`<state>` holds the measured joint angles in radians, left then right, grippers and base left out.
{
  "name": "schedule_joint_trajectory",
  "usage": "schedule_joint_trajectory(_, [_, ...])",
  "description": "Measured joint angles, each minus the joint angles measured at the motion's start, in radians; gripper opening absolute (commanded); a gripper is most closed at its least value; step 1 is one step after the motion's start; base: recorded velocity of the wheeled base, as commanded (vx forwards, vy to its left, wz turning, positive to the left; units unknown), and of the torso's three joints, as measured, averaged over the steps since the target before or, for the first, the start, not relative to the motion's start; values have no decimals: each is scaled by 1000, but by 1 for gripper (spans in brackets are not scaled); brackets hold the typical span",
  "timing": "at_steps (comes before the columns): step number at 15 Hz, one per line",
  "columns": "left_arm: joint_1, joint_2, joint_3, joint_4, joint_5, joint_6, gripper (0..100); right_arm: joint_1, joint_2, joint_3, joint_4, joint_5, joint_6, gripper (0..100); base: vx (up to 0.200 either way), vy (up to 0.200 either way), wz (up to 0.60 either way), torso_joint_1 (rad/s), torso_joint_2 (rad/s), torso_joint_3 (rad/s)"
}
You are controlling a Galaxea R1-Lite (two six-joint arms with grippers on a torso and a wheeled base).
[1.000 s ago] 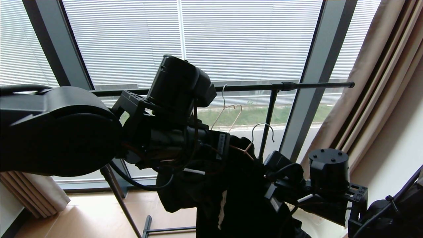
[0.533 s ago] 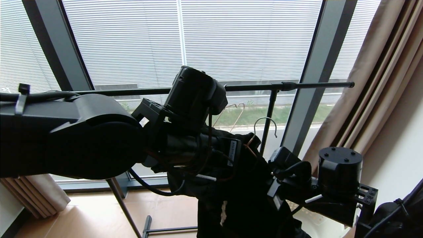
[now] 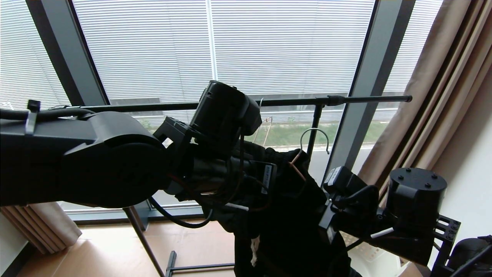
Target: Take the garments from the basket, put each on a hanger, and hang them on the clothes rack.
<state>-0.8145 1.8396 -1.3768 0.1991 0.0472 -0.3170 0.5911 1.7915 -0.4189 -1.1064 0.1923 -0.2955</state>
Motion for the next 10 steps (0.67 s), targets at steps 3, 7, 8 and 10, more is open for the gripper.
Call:
schedule_joint_trajectory(3, [2,4,2,-51,-1,3,0,24,-19,20,-27,1,0,0,0,0,0,0,0,0])
schedule_joint_trajectory(7, [1,10,5,-64,0,2,100,54,-45,41,-32,2,-1,0,0,0,0,0,0,0])
schedule_joint_trajectory(8, [1,10,5,-65,0,2,100,61,-52,46,-33,2,-1,0,0,0,0,0,0,0])
schedule_joint_trajectory(10, [1,9,6,-75,0,0,100,66,-60,50,-34,2,-1,0,0,0,0,0,0,0])
